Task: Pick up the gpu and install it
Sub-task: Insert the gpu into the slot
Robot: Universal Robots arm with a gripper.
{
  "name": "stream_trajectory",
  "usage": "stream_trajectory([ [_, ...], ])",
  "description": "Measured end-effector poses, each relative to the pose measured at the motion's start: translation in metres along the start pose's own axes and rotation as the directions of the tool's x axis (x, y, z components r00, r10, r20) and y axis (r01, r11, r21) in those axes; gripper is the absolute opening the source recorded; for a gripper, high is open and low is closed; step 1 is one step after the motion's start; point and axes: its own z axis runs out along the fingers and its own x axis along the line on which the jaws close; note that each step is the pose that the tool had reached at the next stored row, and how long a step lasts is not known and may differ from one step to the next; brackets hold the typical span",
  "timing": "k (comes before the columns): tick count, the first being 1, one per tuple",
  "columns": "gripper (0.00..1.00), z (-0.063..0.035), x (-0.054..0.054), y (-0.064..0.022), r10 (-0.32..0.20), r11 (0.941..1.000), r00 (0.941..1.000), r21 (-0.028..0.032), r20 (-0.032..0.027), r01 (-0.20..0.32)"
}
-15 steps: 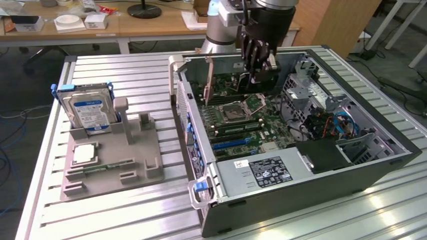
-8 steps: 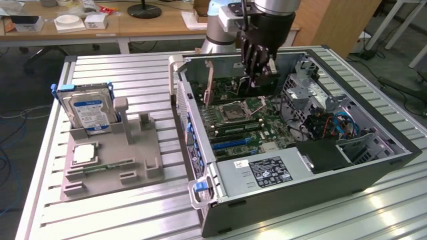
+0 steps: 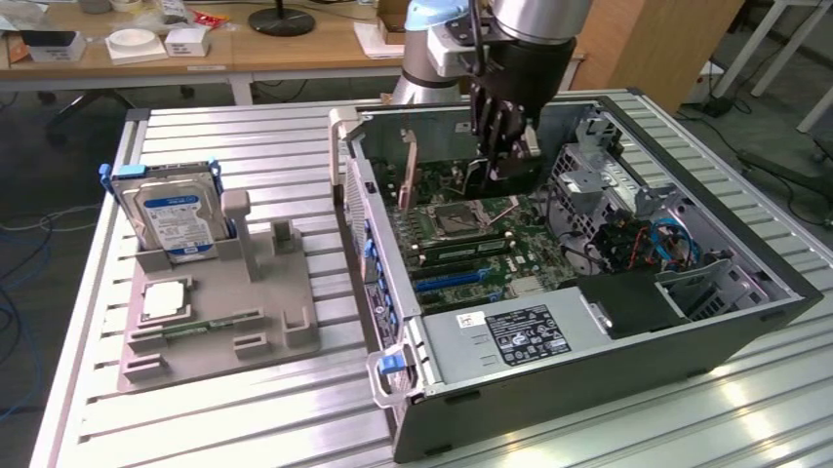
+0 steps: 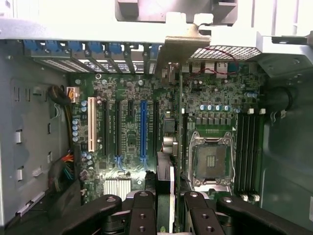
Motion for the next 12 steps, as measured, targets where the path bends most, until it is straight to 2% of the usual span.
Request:
stream_trajectory([
  [7,0.27,0.0111,0.003,0.0002,-0.002,1.0000,1.0000,0.0000,0.0001,0.002],
  [12,0.27,0.0145,0.006,0.0002,-0.003,1.0000,1.0000,-0.0002,-0.0005,0.003],
])
